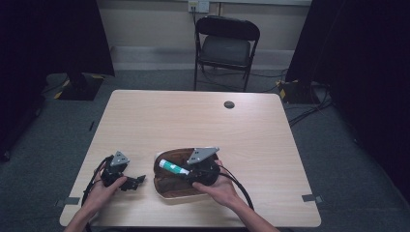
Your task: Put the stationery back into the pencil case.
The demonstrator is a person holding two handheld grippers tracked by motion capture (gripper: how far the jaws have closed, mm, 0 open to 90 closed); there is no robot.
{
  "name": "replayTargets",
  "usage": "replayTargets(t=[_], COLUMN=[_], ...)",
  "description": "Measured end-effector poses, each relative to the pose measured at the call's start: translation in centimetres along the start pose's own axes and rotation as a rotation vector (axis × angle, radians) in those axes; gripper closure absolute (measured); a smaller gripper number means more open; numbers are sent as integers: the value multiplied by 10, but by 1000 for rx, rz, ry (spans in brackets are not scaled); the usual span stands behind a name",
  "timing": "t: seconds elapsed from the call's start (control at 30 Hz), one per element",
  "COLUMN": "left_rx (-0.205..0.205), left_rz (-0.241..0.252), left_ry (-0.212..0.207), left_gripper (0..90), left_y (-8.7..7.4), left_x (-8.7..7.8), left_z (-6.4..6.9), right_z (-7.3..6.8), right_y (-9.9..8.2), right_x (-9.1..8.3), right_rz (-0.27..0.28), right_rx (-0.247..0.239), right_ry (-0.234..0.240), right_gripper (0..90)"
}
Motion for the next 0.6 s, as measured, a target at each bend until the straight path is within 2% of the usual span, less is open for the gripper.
replayTargets(t=[0.17, 0.27, 0.37, 0.6], left_rx=[6, 8, 0, -3], left_rz=[-2, -4, -1, -1], left_ry=[2, 1, 1, 2], left_gripper=[0, 0, 0, 0], left_y=[0, 0, 1, 1], left_x=[0, 0, 1, 2], left_z=[-1, -1, 0, -1], right_z=[10, 11, 15, 22], right_y=[-4, -5, -4, -3], right_x=[4, 6, 7, 1], right_rz=[-17, -19, -10, 9], right_rx=[26, -1, 5, 29], right_ry=[-16, -20, -43, -48], right_gripper=[652, 649, 608, 603])
Point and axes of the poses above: each handheld gripper's, and its own axes: x roughly forward along the jaws, y roughly out of its top, z roughly to its right, the point moved 10 cm from there along x, roughly forward along the jaws, and after that the axes turned 11 degrees about x, right-handed, at the moved point
